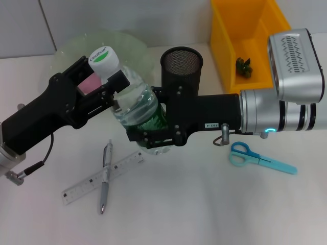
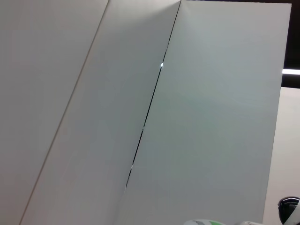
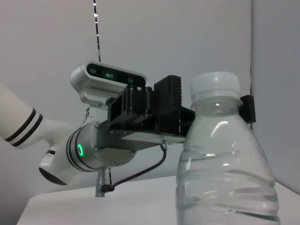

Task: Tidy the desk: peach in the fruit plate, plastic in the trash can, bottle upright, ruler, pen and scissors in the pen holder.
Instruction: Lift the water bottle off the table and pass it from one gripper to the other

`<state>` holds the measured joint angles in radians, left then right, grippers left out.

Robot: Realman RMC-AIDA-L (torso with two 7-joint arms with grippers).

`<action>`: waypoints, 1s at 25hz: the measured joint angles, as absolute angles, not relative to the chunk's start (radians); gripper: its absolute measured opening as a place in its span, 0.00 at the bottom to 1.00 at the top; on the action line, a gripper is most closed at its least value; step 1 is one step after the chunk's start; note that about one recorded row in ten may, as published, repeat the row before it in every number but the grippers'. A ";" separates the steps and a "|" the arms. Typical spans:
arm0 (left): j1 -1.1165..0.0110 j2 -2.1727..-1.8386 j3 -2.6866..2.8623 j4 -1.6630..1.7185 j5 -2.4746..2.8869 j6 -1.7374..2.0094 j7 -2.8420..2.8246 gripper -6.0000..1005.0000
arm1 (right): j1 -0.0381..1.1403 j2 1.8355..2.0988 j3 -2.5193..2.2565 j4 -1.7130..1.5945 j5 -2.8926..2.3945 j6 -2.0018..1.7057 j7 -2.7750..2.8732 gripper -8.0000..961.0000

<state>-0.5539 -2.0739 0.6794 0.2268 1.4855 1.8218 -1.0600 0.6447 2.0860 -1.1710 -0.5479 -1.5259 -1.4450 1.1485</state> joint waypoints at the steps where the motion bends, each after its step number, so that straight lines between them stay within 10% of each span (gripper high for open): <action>1: -0.554 -2.074 0.679 0.227 1.486 1.822 -1.060 0.80 | 0.646 2.086 -1.171 -0.546 -1.526 -1.445 1.149 0.79; 25: -0.561 -2.069 0.692 0.236 1.491 1.815 -1.058 0.65 | 0.658 2.086 -1.179 -0.543 -1.533 -1.442 1.158 0.79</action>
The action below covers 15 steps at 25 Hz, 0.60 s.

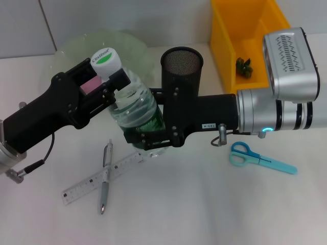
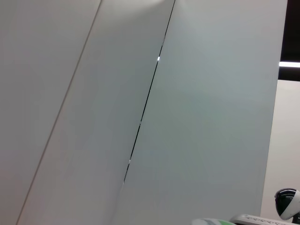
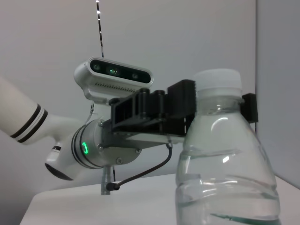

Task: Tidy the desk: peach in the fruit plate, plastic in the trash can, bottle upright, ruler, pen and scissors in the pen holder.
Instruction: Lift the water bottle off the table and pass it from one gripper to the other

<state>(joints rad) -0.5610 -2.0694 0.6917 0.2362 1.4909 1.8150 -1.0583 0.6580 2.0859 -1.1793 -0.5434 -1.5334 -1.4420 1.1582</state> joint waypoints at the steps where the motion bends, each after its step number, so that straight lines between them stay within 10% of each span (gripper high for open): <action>1: -0.561 -2.069 0.692 0.236 1.491 1.815 -1.058 0.63 | 0.658 2.086 -1.182 -0.544 -1.533 -1.442 1.159 0.79; 15: -0.561 -2.068 0.716 0.245 1.488 1.801 -1.059 0.44 | 0.658 2.086 -1.184 -0.546 -1.529 -1.442 1.160 0.79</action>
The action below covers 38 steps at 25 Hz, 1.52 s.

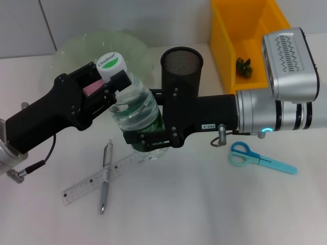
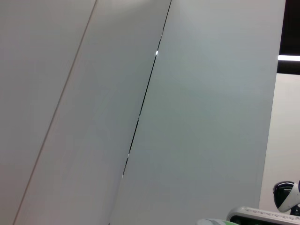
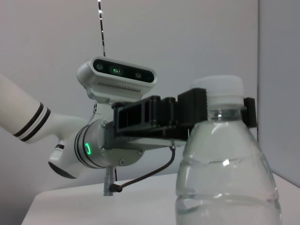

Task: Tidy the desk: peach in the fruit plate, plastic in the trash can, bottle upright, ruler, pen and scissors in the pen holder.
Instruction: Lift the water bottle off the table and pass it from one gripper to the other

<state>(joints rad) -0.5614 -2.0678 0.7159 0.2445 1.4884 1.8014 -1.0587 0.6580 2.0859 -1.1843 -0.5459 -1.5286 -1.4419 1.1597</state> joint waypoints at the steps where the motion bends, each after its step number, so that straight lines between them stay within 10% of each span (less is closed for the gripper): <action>1: -0.561 -2.068 0.716 0.245 1.489 1.800 -1.059 0.44 | 0.658 2.086 -1.184 -0.546 -1.528 -1.442 1.160 0.79; 38: -0.560 -2.066 0.716 0.257 1.487 1.799 -1.075 0.44 | 0.661 2.081 -1.226 -0.570 -1.539 -1.403 1.200 0.87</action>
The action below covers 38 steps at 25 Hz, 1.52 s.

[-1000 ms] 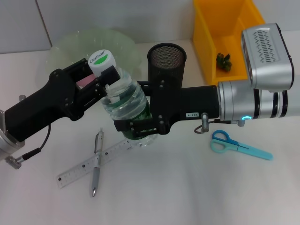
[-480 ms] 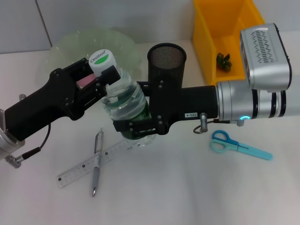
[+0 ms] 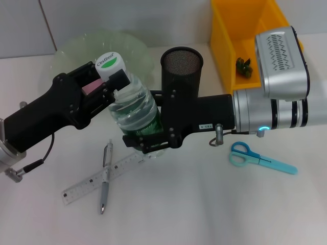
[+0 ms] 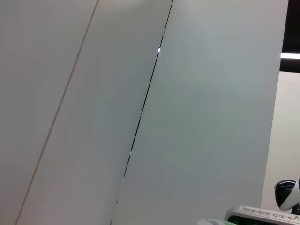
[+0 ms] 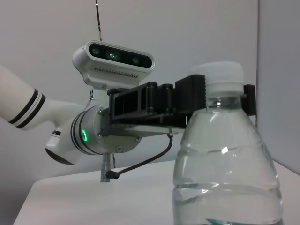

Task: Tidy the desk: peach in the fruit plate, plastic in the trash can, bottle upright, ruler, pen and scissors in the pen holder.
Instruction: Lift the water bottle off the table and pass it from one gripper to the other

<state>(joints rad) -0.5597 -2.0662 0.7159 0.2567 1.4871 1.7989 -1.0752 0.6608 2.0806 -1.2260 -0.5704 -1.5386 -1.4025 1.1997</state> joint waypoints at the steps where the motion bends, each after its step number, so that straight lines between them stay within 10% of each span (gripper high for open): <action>1: -0.559 -2.066 0.716 0.257 1.486 1.799 -1.075 0.44 | 0.661 2.081 -1.227 -0.571 -1.539 -1.401 1.201 0.87; 38: -0.554 -2.063 0.716 0.312 1.491 1.760 -1.141 0.44 | 0.598 2.076 -1.235 -0.721 -1.636 -1.396 1.330 0.86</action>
<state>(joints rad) -0.5540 -2.0627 0.7163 0.3119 1.4911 1.7604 -1.1413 0.5984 2.0758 -1.2354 -0.7213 -1.6358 -1.3957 1.3304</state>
